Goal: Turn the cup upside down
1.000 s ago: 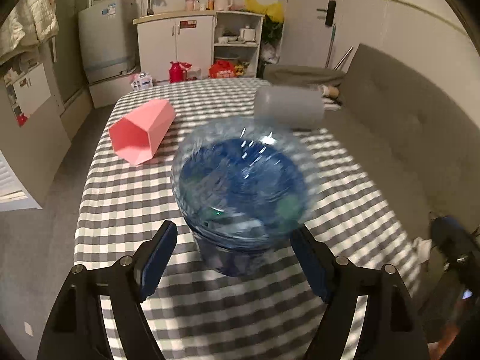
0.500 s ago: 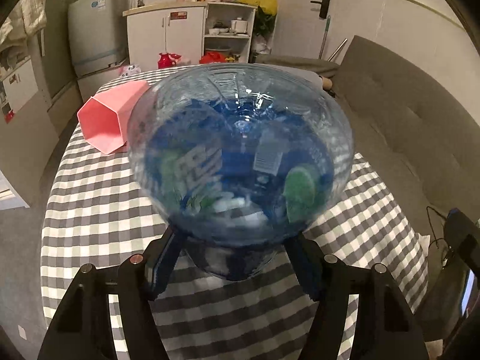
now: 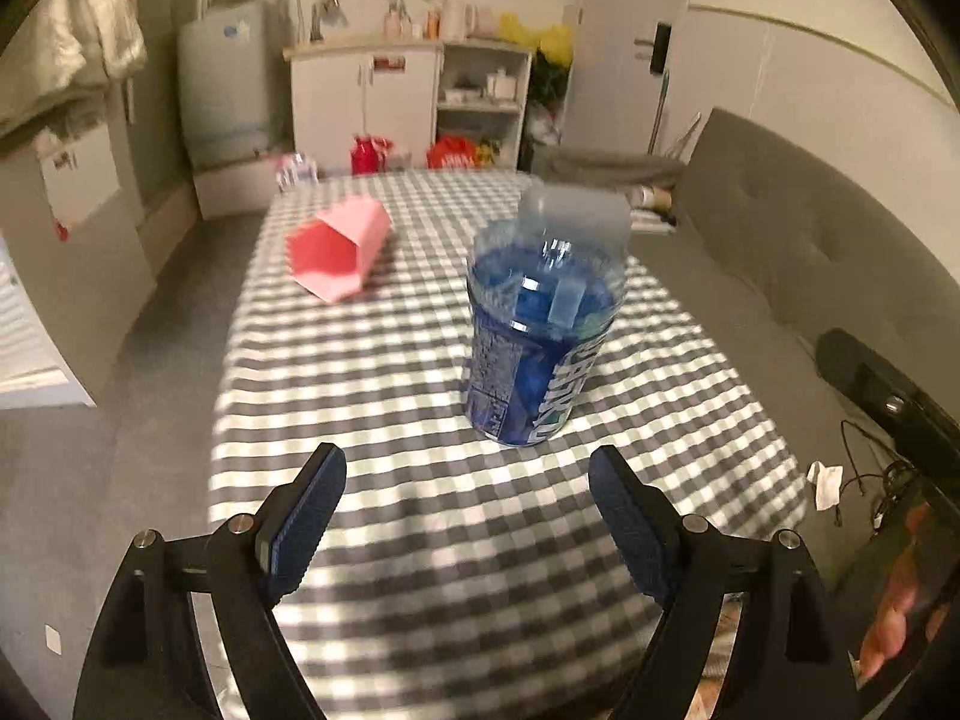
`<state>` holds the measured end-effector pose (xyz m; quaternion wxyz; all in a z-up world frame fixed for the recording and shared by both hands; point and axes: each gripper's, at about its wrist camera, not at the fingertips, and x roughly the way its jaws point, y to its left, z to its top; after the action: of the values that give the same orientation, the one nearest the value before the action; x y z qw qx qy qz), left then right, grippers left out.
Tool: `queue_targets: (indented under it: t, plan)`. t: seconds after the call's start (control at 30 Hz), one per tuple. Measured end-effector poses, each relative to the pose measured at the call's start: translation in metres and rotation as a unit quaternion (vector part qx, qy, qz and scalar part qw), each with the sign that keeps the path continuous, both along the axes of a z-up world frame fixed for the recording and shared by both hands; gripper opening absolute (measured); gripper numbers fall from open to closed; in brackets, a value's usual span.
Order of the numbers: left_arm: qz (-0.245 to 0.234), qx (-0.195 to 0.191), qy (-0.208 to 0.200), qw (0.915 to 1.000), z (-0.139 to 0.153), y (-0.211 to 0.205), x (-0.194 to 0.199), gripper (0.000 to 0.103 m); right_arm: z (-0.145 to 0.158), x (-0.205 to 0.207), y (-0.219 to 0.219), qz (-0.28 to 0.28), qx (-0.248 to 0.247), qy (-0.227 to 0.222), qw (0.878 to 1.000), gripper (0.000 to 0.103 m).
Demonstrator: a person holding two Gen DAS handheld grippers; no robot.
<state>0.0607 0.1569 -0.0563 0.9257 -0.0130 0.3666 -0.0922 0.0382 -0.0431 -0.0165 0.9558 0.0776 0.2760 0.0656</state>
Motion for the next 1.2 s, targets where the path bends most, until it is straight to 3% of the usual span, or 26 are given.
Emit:
queue_targets:
  t: [0.2, 0.33, 0.47, 0.57, 0.63, 1.0, 1.07, 1.13, 1.2]
  plan:
    - [0.047, -0.007, -0.07, 0.9964, 0.034, 0.011, -0.037, 0.086, 0.019, -0.016, 0.004, 0.014, -0.002, -0.027, 1.0, 0.09]
    - [0.084, -0.004, -0.122, 0.989, 0.054, 0.018, -0.052, 0.086, 0.028, -0.025, 0.004, 0.022, -0.003, -0.042, 0.999, 0.09]
    - [0.114, 0.007, -0.168, 0.9791, 0.055, 0.017, -0.066, 0.086, 0.027, -0.033, 0.009, 0.024, -0.022, -0.062, 0.998, 0.09]
    - [0.117, 0.009, -0.193, 0.9742, 0.053, 0.015, -0.078, 0.087, 0.024, -0.042, 0.016, 0.024, -0.048, -0.086, 0.995, 0.096]
    - [0.121, 0.008, -0.2, 0.9723, 0.05, 0.014, -0.083, 0.091, 0.021, -0.046, 0.02, 0.026, -0.056, -0.097, 0.993, 0.096]
    - [0.12, 0.029, -0.207, 0.9705, 0.04, 0.008, -0.091, 0.091, 0.006, -0.044, 0.024, 0.037, -0.063, -0.083, 0.994, 0.096]
    - [0.12, 0.028, -0.205, 0.971, 0.039, 0.008, -0.091, 0.094, 0.005, -0.043, 0.023, 0.038, -0.061, -0.081, 0.994, 0.099]
    - [0.124, 0.026, -0.203, 0.9709, 0.038, 0.009, -0.092, 0.103, 0.005, -0.042, 0.022, 0.038, -0.06, -0.081, 0.994, 0.103]
    - [0.125, 0.02, -0.204, 0.9708, 0.038, 0.012, -0.093, 0.103, 0.005, -0.042, 0.021, 0.037, -0.058, -0.081, 0.994, 0.103]
